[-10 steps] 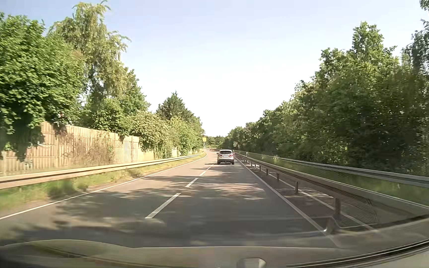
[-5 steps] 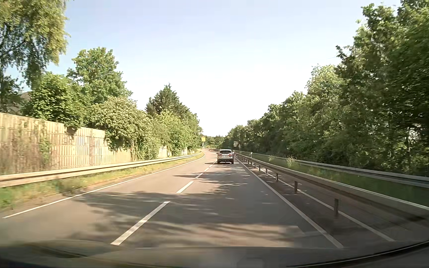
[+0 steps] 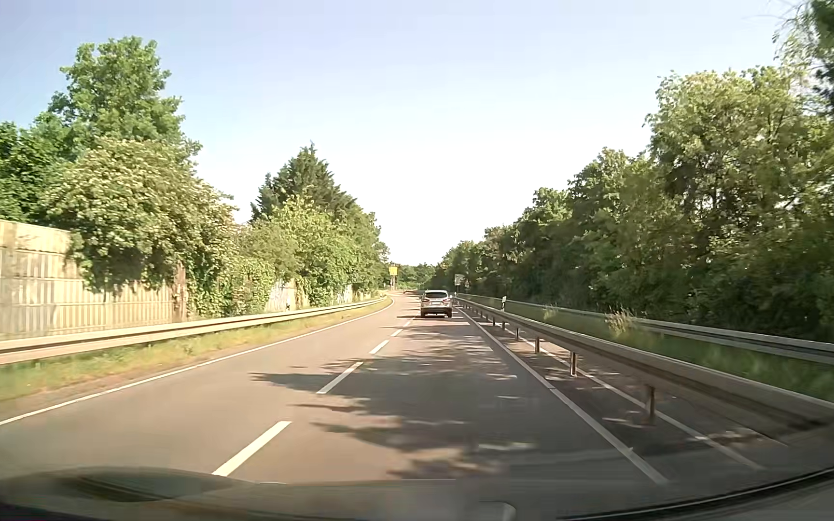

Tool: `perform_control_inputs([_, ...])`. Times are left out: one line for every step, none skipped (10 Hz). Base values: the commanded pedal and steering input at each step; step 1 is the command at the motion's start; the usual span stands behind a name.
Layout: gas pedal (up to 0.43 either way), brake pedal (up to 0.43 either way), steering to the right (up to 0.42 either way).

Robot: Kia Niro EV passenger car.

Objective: Follow the waypoints while adhering to traffic rules and regulations

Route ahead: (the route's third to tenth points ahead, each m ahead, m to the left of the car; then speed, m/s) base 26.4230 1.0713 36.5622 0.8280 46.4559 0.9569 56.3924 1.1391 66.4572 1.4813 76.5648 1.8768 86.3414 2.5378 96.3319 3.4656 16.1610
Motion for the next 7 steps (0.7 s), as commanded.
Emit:
perform_control_inputs([0.118, 0.030, 0.000])
perform_control_inputs([0.118, 0.030, -0.001])
perform_control_inputs([0.118, 0.030, -0.002])
perform_control_inputs([0.118, 0.030, -0.002])
perform_control_inputs([0.118, 0.030, -0.002])
perform_control_inputs([0.118, 0.030, -0.001])
perform_control_inputs([0.118, 0.030, -0.001])
